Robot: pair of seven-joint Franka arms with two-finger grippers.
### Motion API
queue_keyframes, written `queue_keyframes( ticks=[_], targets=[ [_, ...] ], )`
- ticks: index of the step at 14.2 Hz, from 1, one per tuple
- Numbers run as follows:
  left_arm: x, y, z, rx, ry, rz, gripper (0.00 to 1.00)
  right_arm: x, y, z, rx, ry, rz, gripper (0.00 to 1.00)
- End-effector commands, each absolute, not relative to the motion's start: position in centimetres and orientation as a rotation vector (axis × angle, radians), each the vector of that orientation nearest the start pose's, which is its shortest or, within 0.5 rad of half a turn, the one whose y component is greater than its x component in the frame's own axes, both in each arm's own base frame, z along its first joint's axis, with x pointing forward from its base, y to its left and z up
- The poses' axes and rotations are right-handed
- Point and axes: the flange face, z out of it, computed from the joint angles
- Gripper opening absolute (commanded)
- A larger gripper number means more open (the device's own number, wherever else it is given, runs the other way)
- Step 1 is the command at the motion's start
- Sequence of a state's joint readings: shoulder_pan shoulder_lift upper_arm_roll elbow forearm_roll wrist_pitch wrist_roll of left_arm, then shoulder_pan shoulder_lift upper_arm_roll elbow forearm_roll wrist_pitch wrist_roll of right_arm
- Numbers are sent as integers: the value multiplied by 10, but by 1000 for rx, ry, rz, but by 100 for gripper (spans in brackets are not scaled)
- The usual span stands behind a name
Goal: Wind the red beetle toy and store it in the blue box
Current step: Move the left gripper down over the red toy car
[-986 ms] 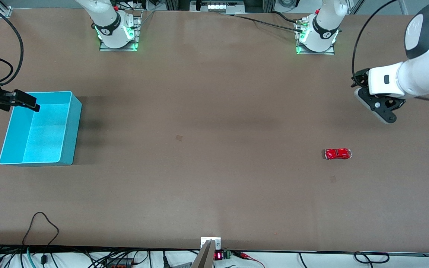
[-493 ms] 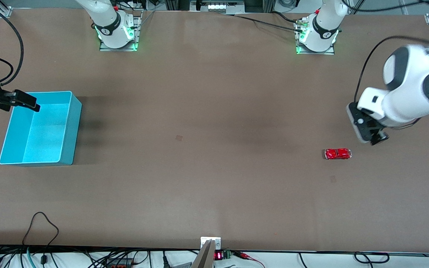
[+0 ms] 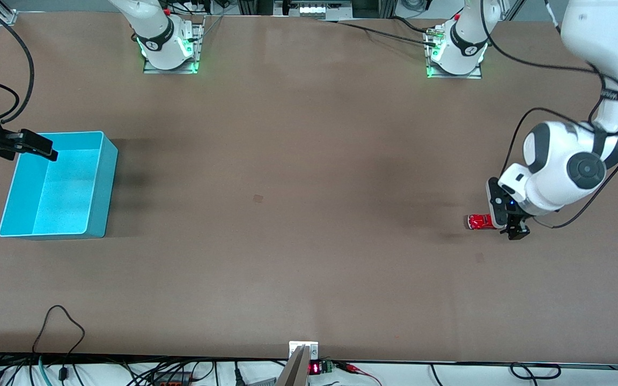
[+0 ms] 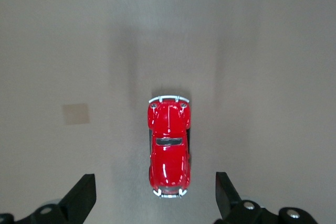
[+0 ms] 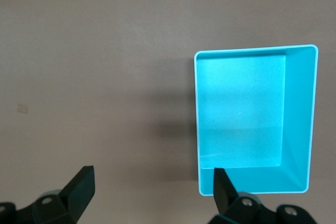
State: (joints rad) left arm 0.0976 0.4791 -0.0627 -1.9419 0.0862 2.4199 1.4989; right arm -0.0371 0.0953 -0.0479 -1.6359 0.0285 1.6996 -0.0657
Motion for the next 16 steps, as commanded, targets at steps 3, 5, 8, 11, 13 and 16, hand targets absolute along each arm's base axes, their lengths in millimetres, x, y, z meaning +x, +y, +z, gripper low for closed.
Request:
queue_keyframes(
  ticks=[3,5,8,11,13,16],
  targets=[
    [620,32,214,-2223,2199,52,100,584,-46,552,-3105,54,36,100],
    [618,28,212,-2215,2217,53,93,584,-46,552,-3105,54,36,100],
    [616,25,204,-2217,2229,61,71,584,-46,552,-3105,54,36,100],
    [617,26,198,-2214,2221,46,54,584,-46,552,-3105,54,36,100],
    [616,27,190,-2222,2226,55,44,585,-46,552,-3105,54,34,100],
    [616,26,191,-2219,2229,56,17,585,-46,552,-3105,54,34,100]
  ],
)
